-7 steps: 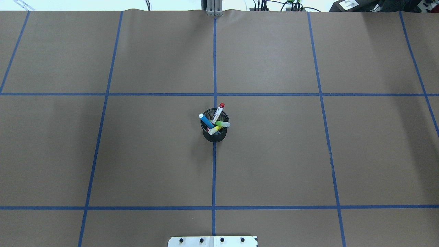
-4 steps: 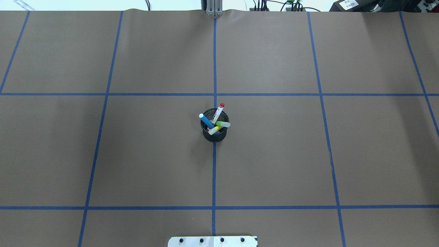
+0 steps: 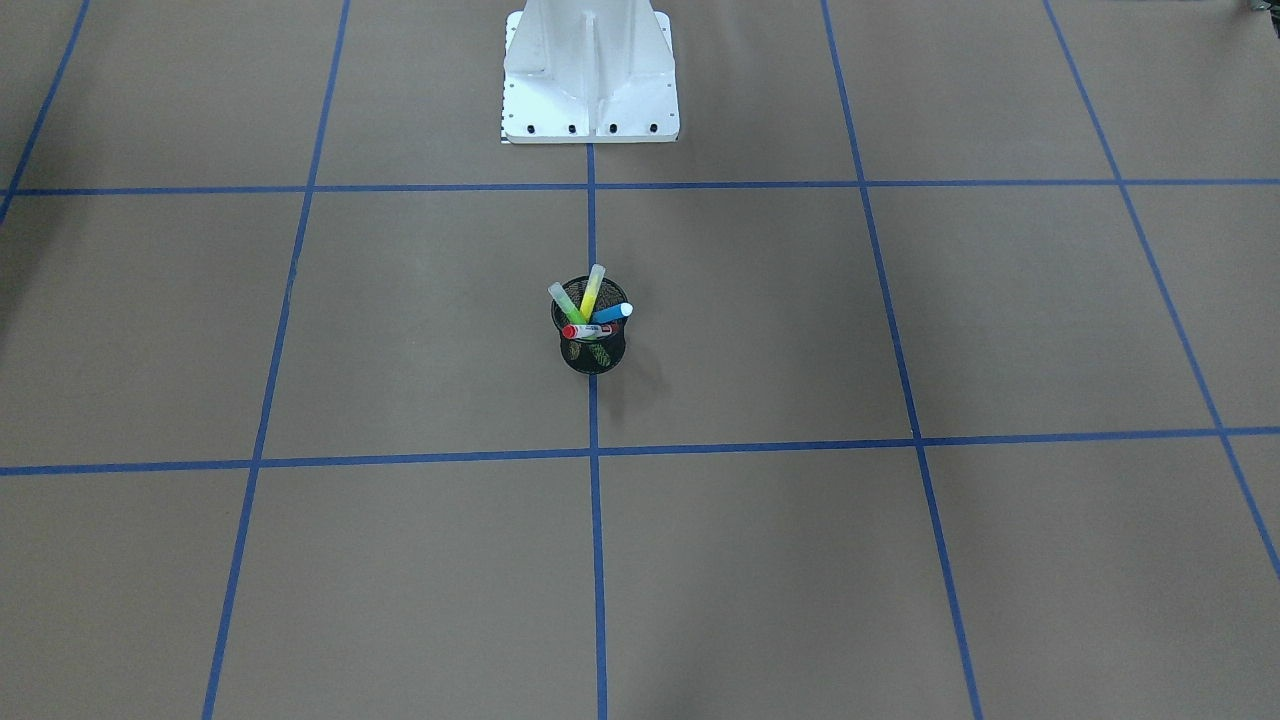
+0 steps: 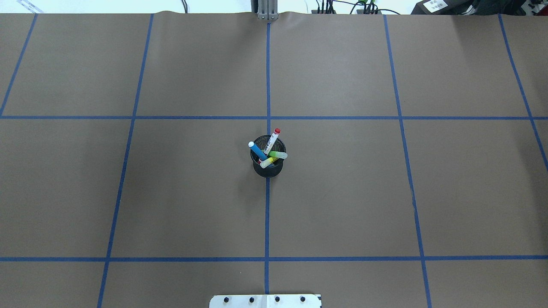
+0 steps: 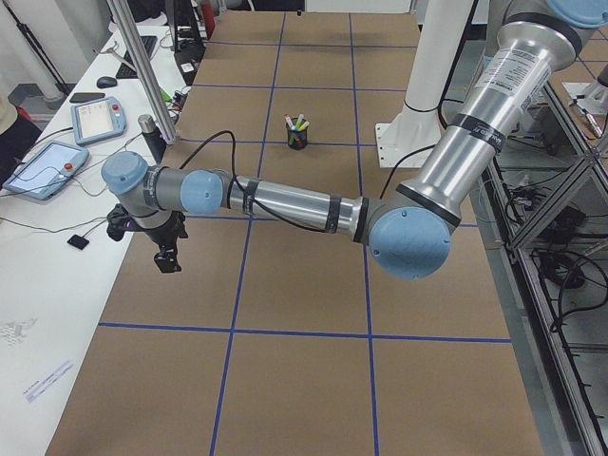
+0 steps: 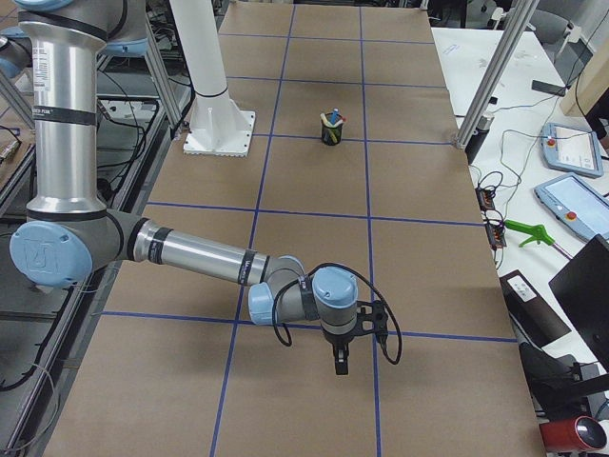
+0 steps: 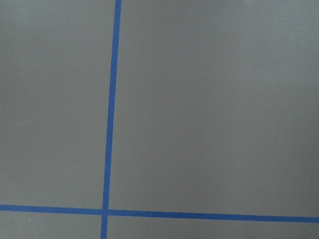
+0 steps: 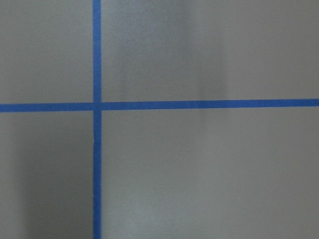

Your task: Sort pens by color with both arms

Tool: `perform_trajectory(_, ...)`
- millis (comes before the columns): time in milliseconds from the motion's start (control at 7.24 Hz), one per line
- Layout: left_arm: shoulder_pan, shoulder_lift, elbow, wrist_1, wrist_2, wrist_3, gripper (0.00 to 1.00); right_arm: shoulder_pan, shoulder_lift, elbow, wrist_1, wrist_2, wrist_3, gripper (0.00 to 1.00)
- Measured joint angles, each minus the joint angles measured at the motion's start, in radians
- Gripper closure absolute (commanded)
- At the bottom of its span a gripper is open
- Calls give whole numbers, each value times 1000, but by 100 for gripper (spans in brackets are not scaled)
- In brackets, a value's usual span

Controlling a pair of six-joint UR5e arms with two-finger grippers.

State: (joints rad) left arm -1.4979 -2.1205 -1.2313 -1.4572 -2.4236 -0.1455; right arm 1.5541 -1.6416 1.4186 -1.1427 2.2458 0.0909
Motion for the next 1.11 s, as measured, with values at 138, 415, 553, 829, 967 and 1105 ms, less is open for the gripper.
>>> perform_trajectory(138,11,-21,-2,14,-5,0,0,-1,-3,37,-7,-2,46,0)
perform_trajectory(415,37,-45,-3,25,-12,-8,0,-43,33,218,-162,0,213,0)
perform_trajectory(553,48,-54,-8,27,-22,-29,0,-70,82,285,-229,6,271,0)
perform_trajectory(829,68,-67,-33,29,-49,-89,0,-156,247,265,-287,9,330,0)
perform_trajectory(967,84,-67,-63,28,-63,-134,0,-195,386,155,-306,0,336,0)
perform_trajectory(1105,102,-63,-100,28,-81,-174,0,-237,523,37,-316,-36,336,0)
